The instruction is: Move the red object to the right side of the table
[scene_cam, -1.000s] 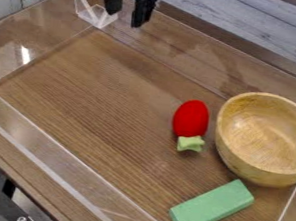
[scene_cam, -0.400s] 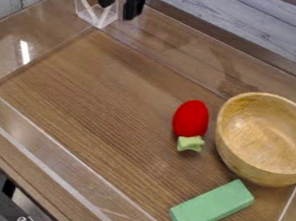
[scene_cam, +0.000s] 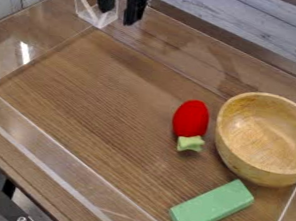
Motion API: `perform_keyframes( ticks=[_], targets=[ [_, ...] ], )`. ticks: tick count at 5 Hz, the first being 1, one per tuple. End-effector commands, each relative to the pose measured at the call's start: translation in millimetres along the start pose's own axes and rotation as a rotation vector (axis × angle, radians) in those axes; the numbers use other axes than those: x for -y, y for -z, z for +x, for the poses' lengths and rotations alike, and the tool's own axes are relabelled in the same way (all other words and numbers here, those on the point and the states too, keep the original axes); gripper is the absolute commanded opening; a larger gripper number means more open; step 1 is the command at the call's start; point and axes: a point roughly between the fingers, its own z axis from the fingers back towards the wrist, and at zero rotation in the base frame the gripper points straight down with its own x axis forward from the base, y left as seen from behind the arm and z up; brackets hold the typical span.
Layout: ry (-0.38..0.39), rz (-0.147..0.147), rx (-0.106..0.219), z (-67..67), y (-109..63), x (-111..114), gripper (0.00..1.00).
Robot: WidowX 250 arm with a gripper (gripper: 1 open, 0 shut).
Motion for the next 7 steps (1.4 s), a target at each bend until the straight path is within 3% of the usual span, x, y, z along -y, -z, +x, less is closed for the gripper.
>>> perform_keyframes(
  ticks=[1, 4, 6, 7],
  targets=[
    [-0.037, 0.033, 0.089, 10.3, -37.0, -9, 1.0],
    [-0.055, 0.045, 0.108, 5.0, -25.4, -6, 1.0],
    [0.002, 0.035, 0.139, 11.1, -47.3, -6, 1.0],
    [-0.009, 0.044, 0.133, 7.8, -47.5, -13, 1.0]
  ],
)
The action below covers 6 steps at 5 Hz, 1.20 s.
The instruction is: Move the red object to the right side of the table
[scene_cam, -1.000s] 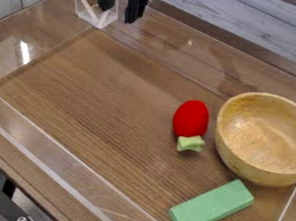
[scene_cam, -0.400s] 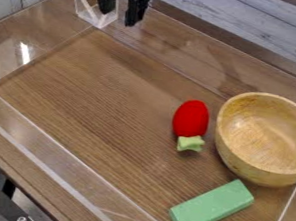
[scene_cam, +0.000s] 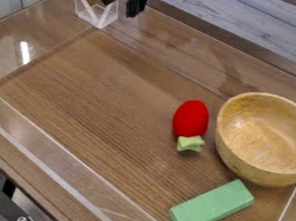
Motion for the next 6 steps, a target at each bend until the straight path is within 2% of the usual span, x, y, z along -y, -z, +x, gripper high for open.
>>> perform_keyframes(
  ticks=[1, 2, 3, 4, 6],
  targets=[
    [-0.047, 0.053, 0.097, 10.2, -32.7, -14, 1.0],
    [-0.099, 0.059, 0.09, 9.7, -24.5, -20, 1.0],
    [-0.167, 0.065, 0.08, 0.2, -13.2, -22, 1.0],
    [-0.233, 0.065, 0.087, -4.4, -7.3, -23, 1.0],
    [-0.115, 0.033, 0.134, 9.3, -20.3, -29, 1.0]
  ],
)
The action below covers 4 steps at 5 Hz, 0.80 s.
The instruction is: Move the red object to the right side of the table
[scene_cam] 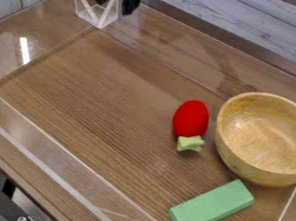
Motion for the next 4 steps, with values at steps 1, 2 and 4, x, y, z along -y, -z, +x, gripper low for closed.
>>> perform_keyframes(
  ticks=[1, 2, 4],
  targets=[
    [-0.049, 0.026, 0.055, 7.4, -22.9, -3.8, 1.0],
    [-0.093, 0.027, 0.051, 6.2, -23.3, 0.9, 1.0],
    [-0.112, 0.014, 0.048, 9.0, -28.7, 5.1, 0.0]
  ],
)
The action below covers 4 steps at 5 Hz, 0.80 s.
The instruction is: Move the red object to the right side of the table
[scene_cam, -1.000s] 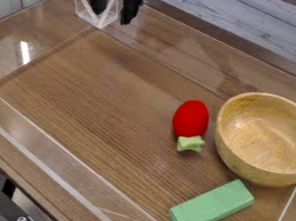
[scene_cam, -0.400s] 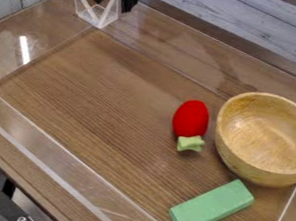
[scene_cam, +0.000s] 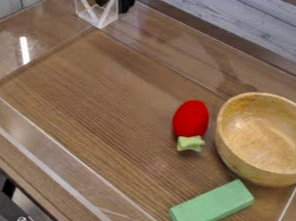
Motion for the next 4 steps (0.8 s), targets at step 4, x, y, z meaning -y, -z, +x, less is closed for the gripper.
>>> perform_keyframes(
  ticks=[4],
  targets=[
    [0.062, -0.001, 0.06, 3.2, -26.1, 20, 1.0]
  ],
)
